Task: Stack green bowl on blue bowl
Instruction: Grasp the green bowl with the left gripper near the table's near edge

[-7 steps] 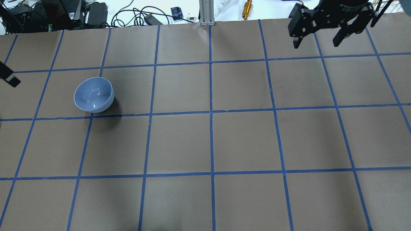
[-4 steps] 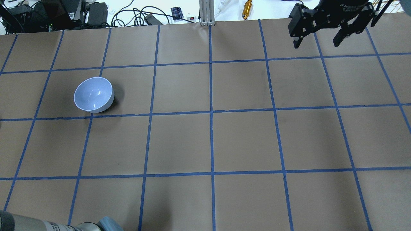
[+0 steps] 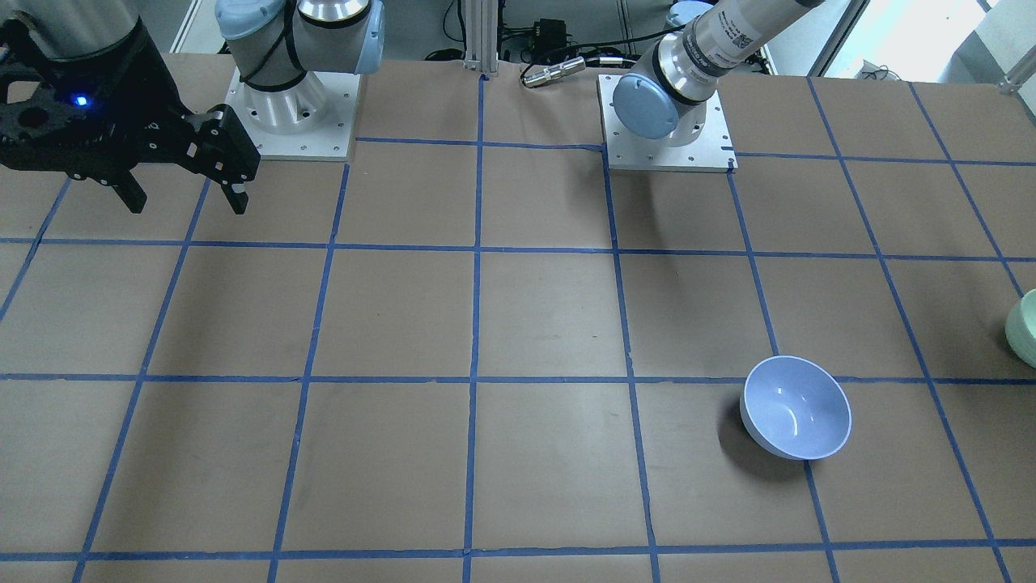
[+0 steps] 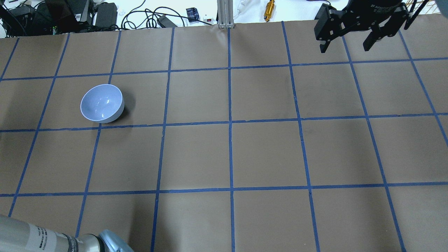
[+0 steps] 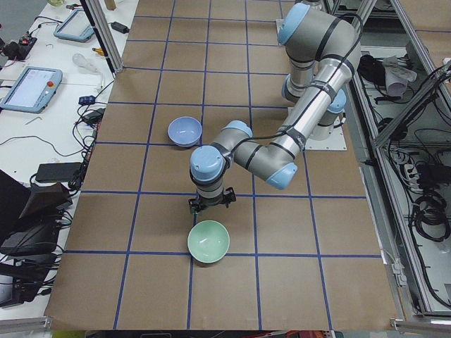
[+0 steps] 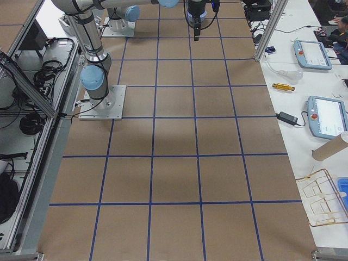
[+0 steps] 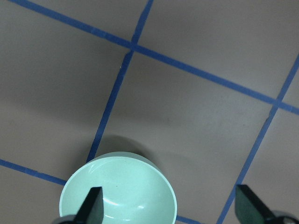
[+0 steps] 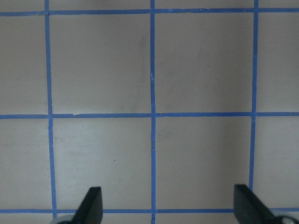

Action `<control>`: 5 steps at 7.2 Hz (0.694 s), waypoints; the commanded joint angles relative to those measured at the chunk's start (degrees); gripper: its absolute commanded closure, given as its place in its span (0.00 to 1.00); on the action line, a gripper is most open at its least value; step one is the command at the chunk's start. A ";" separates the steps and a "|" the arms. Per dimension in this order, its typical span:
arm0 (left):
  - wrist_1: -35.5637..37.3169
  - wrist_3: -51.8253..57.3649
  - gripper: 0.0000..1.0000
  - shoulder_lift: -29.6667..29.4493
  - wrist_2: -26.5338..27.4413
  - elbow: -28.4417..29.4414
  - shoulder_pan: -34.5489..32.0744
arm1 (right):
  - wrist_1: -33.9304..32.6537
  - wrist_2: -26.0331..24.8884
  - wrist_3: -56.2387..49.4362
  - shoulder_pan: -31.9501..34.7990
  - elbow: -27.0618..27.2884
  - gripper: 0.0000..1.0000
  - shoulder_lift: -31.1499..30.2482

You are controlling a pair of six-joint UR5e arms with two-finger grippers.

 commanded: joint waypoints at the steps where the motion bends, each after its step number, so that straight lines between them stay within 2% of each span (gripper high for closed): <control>1: 4.06 8.60 0.00 -4.86 -0.45 0.07 4.08 | 0.00 0.07 0.00 0.00 0.00 0.00 -0.06; 2: 4.06 12.97 0.00 -6.19 -0.37 0.07 4.88 | 0.00 0.07 0.00 0.00 0.00 0.00 -0.06; 5: 4.76 15.99 0.00 -9.09 -0.19 -0.28 5.77 | 0.00 0.16 0.00 0.00 0.00 0.00 -0.06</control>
